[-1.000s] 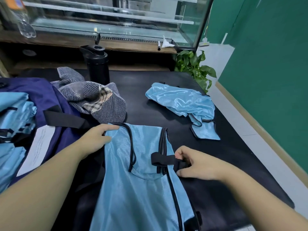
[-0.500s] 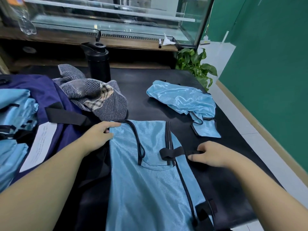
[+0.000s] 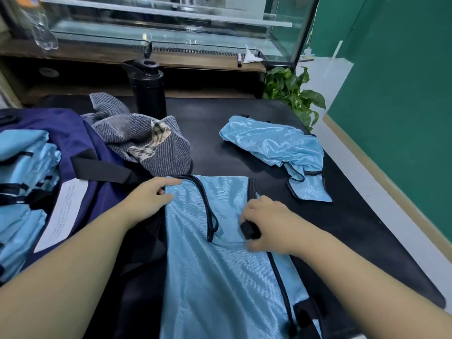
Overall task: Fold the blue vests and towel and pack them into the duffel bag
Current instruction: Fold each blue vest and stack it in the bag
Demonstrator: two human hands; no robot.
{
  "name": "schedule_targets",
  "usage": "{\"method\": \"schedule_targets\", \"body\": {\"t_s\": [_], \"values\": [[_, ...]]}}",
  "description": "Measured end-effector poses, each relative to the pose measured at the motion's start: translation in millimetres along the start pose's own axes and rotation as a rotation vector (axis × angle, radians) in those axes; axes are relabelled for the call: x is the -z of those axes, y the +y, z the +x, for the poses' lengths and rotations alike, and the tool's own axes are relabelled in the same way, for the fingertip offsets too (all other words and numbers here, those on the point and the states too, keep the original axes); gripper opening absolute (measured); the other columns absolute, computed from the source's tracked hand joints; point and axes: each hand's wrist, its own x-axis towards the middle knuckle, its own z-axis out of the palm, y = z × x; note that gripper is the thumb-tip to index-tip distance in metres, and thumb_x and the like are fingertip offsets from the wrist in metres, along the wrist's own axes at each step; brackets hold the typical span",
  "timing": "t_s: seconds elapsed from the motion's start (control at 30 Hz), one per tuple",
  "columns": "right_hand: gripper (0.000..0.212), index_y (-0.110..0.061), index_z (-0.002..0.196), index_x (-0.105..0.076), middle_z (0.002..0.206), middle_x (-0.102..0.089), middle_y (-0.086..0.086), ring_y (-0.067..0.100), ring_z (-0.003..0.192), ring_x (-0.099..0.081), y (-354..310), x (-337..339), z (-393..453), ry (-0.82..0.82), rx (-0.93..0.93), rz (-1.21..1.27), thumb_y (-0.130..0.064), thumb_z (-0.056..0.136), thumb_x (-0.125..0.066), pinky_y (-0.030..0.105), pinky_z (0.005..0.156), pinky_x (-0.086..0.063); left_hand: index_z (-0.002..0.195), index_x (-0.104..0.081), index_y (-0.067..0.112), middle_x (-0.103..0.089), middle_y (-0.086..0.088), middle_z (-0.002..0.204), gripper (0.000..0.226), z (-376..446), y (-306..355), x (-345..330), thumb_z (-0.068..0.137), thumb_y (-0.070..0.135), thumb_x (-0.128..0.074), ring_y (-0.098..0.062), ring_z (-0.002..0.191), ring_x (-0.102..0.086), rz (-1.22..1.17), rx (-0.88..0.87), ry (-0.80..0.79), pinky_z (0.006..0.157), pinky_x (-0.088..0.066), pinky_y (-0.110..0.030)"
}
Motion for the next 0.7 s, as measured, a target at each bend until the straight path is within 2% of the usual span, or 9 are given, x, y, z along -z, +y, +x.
{"method": "schedule_targets", "body": {"t_s": [0.1,0.2,0.27,0.33,0.4,0.47,0.5,0.6,0.7], "values": [[0.015,-0.02,0.089,-0.052,0.089,-0.051,-0.006,0.016,0.087,-0.047,18,7,-12,0.101,-0.14,0.071,-0.03,0.081,-0.06,0.029,0.074,-0.037,0.112,-0.059,0.037,-0.042,0.004,0.079,0.038,0,0,0,0.09,0.007,-0.059,-0.009,0.067,-0.041,-0.001,-0.001,-0.001,0.062,-0.034,-0.011],[0.021,-0.024,0.091,-0.043,0.086,-0.049,-0.007,0.017,0.076,-0.051,27,8,-14,0.141,-0.283,0.214,-0.019,0.08,-0.06,0.027,0.061,-0.039,0.118,-0.061,0.031,-0.042,0.008,0.08,0.039,-1,1,-1,0.09,0.005,-0.058,-0.007,0.065,-0.041,0.013,-0.012,0.007,0.06,-0.034,-0.007],[0.038,-0.03,0.112,-0.044,0.104,-0.049,-0.009,0.017,0.092,-0.051,25,6,-13,0.138,-0.239,0.153,-0.013,0.08,-0.059,0.032,0.078,-0.045,0.121,-0.062,0.027,-0.042,0.008,0.08,0.039,-1,2,-1,0.09,0.005,-0.058,-0.006,0.065,-0.041,0.019,-0.012,0.013,0.061,-0.035,-0.007],[0.051,-0.032,0.126,-0.044,0.122,-0.044,-0.012,0.014,0.112,-0.04,24,2,-10,0.134,-0.111,-0.046,-0.009,0.082,-0.054,0.033,0.099,-0.034,0.124,-0.061,0.024,-0.041,0.007,0.079,0.039,-2,3,-1,0.09,0.004,-0.058,-0.006,0.064,-0.04,0.023,-0.012,0.014,0.06,-0.035,-0.007],[0.04,-0.033,0.122,-0.053,0.123,-0.045,-0.016,0.009,0.117,-0.034,22,1,-10,0.123,0.004,-0.133,-0.017,0.085,-0.054,0.034,0.11,-0.018,0.124,-0.061,0.024,-0.041,0.008,0.078,0.039,-3,4,-1,0.09,0.004,-0.058,-0.007,0.064,-0.04,0.021,-0.009,0.021,0.059,-0.035,-0.006],[0.027,-0.033,0.11,-0.061,0.111,-0.052,-0.021,0.002,0.114,-0.036,19,-2,-13,0.109,0.081,-0.059,-0.038,0.083,-0.061,0.035,0.116,-0.004,0.124,-0.061,0.023,-0.042,0.01,0.078,0.039,-4,6,-1,0.09,0.004,-0.058,-0.007,0.064,-0.041,0.023,-0.011,0.021,0.06,-0.035,-0.005],[0.03,-0.034,0.108,-0.061,0.103,-0.054,-0.022,-0.002,0.11,-0.038,17,-3,-14,0.104,0.104,-0.003,-0.047,0.081,-0.065,0.031,0.116,0.0,0.124,-0.061,0.023,-0.042,0.011,0.079,0.039,-4,6,-1,0.09,0.004,-0.058,-0.006,0.064,-0.041,0.024,-0.011,0.02,0.06,-0.035,-0.006],[0.061,-0.037,0.121,-0.045,0.095,-0.05,-0.022,-0.002,0.097,-0.04,12,-1,-18,0.055,0.06,0.15,-0.061,0.072,-0.07,0.016,0.106,-0.012,0.124,-0.062,0.022,-0.043,0.009,0.079,0.039,-4,5,0,0.089,0.004,-0.058,-0.006,0.066,-0.042,0.031,-0.013,0.018,0.061,-0.035,-0.004],[0.058,-0.034,0.118,-0.046,0.097,-0.045,-0.02,0.001,0.092,-0.036,13,-4,-16,0.061,0.093,0.005,-0.06,0.071,-0.07,0.024,0.099,-0.021,0.124,-0.061,0.022,-0.043,0.011,0.079,0.039,-3,5,-1,0.09,0.004,-0.058,-0.006,0.066,-0.042,0.026,-0.014,0.018,0.06,-0.034,-0.004]]}}
